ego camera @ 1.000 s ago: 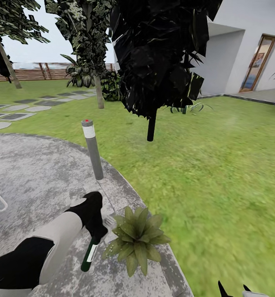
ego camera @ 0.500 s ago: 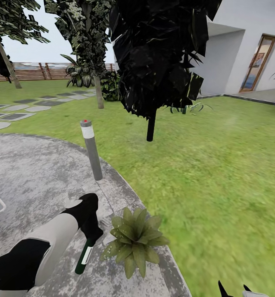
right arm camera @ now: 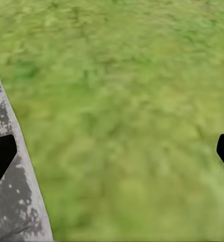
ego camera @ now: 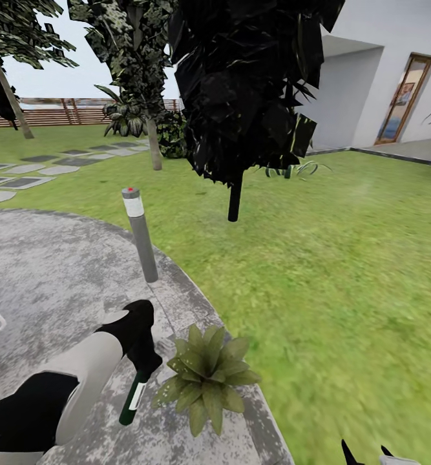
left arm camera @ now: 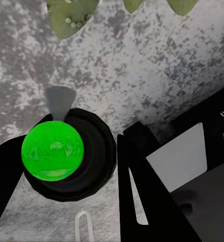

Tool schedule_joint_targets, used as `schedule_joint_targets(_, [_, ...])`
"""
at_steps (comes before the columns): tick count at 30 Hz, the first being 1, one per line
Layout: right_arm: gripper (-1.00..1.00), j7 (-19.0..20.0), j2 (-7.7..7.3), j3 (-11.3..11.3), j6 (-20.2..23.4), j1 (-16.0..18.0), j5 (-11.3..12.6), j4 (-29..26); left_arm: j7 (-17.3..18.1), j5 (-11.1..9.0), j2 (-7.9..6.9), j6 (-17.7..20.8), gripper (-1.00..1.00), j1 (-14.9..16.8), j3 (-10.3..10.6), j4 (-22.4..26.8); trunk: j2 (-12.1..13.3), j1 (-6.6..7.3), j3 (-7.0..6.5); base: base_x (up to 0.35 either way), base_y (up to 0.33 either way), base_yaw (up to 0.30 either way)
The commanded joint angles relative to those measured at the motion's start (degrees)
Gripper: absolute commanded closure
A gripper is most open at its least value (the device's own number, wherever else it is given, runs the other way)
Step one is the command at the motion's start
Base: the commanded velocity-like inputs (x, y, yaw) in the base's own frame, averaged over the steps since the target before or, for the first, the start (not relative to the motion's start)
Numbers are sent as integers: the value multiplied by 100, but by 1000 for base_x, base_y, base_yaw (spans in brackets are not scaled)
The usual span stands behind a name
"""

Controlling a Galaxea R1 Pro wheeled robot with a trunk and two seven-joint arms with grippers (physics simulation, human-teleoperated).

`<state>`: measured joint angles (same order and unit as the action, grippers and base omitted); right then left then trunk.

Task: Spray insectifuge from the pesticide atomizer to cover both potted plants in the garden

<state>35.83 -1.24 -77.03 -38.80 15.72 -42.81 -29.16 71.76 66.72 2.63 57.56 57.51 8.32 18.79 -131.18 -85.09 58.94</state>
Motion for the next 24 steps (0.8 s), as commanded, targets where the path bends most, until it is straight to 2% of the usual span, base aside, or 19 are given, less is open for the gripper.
schedule_joint_targets(1, [-100,46,1,-48,-22,10,-25,-2,57,54,0,44,100,3,5,10,-2,1,5,0,-36,0])
schedule_joint_targets(8, [-100,46,1,-48,-22,10,-25,-2,57,53,19,53,100,31,-6,20,-2,1,5,0,-21,0])
schedule_joint_targets(18, [-100,46,1,-48,-22,10,-25,2,57,60,25,53,100,43,-2,26,-2,1,5,-63,-233,0])
schedule_joint_targets(24, [-100,48,2,-48,-22,10,-25,7,57,56,30,53,100,57,-6,28,-2,1,5,-4,-32,0])
